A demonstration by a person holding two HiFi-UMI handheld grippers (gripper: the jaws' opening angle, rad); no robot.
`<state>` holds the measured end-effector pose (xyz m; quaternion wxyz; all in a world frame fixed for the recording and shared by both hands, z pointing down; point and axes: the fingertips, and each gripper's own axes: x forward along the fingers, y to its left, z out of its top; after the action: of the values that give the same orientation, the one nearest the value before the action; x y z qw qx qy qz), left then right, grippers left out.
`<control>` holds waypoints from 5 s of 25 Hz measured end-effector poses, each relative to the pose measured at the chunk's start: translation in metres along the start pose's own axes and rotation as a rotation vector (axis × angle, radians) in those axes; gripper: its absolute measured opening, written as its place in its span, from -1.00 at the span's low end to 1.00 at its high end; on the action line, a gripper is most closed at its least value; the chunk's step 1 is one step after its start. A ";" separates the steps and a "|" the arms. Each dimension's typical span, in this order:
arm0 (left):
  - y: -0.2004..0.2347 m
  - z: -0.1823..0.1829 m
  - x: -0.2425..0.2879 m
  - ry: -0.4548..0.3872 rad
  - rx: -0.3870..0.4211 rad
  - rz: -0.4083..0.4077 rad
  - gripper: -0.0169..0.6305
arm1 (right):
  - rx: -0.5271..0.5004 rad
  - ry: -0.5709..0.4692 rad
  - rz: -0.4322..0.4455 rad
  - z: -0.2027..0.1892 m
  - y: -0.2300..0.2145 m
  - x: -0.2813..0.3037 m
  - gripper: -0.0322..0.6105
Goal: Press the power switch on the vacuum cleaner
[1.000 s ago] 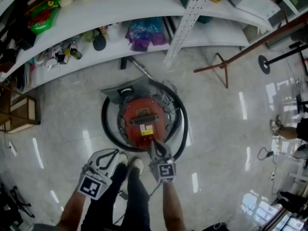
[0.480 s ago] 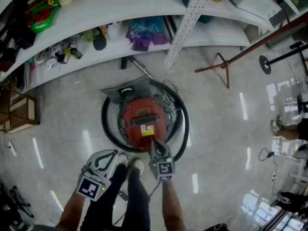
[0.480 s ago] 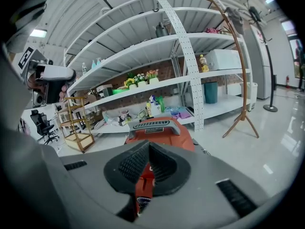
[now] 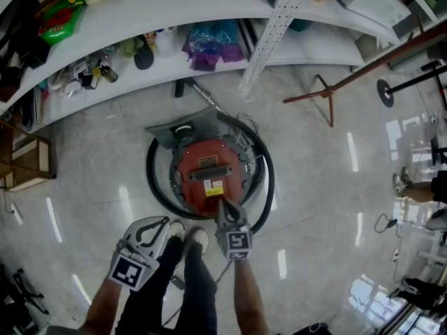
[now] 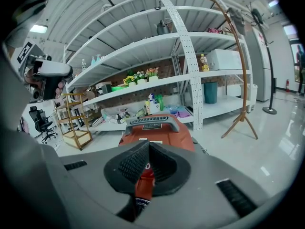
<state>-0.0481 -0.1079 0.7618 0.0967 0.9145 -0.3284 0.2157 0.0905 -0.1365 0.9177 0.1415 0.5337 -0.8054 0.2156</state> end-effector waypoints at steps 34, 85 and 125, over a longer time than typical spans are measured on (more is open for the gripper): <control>0.004 -0.018 0.004 0.020 -0.017 0.014 -0.92 | -0.080 0.005 -0.010 -0.020 -0.007 0.007 -0.86; -0.005 0.021 -0.016 -0.020 -0.052 0.013 -0.92 | -0.018 -0.005 -0.046 0.022 -0.004 -0.031 -0.87; 0.006 0.185 -0.081 -0.102 -0.063 0.016 -0.92 | -0.034 -0.172 0.014 0.251 0.089 -0.139 -0.87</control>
<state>-0.0468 -0.1257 0.5607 0.1069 0.9181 -0.3467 0.1593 0.0636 -0.1208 0.6187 0.0794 0.5422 -0.8218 0.1562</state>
